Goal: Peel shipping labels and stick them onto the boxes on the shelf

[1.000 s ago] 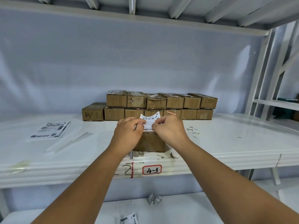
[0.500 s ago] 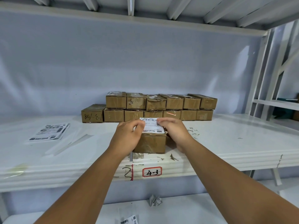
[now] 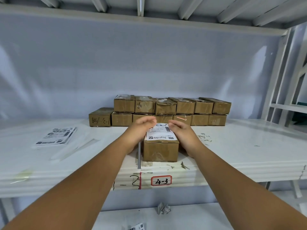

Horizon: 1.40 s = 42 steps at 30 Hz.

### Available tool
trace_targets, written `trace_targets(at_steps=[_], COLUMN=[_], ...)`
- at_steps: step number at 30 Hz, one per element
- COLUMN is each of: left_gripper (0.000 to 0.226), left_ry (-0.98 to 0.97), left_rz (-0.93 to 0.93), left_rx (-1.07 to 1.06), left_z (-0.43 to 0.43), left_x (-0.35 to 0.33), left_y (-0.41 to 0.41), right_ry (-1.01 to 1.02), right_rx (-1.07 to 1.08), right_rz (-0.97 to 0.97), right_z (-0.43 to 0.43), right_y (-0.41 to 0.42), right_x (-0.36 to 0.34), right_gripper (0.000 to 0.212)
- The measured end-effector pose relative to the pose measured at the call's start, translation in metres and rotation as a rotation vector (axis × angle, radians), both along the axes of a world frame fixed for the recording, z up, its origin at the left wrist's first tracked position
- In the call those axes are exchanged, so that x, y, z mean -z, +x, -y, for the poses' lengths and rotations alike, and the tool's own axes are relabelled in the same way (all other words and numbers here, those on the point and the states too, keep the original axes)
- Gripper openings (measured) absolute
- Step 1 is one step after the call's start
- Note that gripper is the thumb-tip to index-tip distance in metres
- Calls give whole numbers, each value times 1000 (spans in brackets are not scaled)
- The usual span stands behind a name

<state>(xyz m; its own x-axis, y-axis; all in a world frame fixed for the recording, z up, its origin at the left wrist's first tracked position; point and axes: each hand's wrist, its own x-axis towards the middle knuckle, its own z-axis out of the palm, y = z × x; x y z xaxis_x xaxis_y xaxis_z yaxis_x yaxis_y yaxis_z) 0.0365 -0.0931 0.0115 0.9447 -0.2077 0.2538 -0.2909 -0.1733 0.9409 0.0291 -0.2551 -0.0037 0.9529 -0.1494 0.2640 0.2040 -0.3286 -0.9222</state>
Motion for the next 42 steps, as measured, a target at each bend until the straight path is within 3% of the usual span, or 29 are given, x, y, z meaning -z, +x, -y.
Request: trace_targets(at_steps=[8,15,20,28,31,35,42], left_gripper=[41,19,14,57,55,64,53], left_ry=[-4,-82,-219,-171,-245,-435,-506], left_rz=[-18,-60,-139,-167,-175,-169,-151], left_rx=[-170,-248,-166,143,131,43,46], left_z=[-6,-10,-10,-10,-11,-11,-10], left_x=[13,15,9,6,6,5,4], left_y=[12,7,2,-11,-9,-4,-5], right_ry=[-10,-82,-7,146,177,274,415], right_rx=[33,56,-74,-145,-154,-247,-322], right_rz=[0,27,3,45,32,-3,-44], right_z=[1,1,1,5,6,7,8], right_y=[2,-2,-8,-10,-8,-9,-9], right_x=[1,4,0,-7,-5,-2,-3], right_gripper=[37,38,49,30,29,68,49])
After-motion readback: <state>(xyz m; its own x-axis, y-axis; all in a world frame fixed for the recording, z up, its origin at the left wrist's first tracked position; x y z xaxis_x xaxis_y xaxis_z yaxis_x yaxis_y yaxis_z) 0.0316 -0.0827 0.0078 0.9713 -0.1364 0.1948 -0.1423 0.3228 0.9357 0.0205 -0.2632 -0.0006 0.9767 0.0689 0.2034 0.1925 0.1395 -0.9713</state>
